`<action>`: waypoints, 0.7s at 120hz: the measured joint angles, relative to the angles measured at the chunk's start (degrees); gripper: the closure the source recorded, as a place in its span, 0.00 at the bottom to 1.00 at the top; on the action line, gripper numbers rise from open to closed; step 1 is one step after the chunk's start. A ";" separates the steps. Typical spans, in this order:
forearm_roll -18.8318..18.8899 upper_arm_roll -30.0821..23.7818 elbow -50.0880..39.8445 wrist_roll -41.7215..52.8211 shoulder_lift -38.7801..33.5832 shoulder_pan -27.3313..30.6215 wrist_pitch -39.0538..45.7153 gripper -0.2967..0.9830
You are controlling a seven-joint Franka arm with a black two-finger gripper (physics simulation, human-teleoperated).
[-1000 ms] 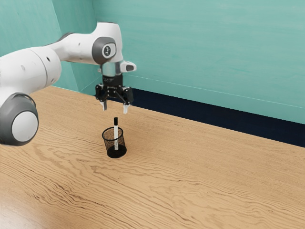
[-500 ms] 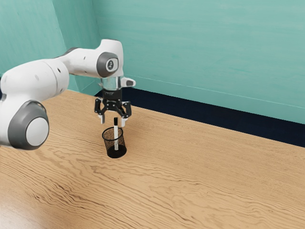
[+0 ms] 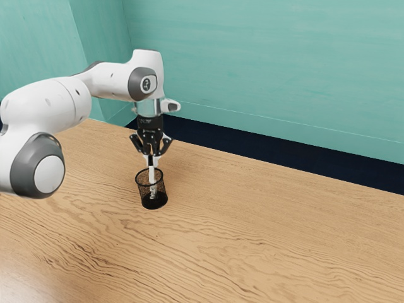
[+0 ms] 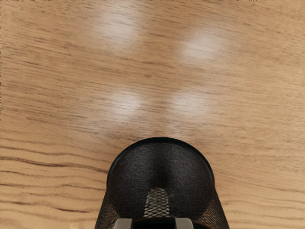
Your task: Take the marker out of the pen holder and place it to the left of the pen holder.
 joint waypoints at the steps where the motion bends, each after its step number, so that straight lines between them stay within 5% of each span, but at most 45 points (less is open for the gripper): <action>1: 0.00 0.00 0.00 0.00 -0.05 0.00 0.00 0.76; 40: 0.68 -1.34 -0.75 0.17 -11.75 -0.02 -10.76 0.83; 84: 6.83 5.31 -6.37 1.01 -5.54 0.63 -29.13 0.84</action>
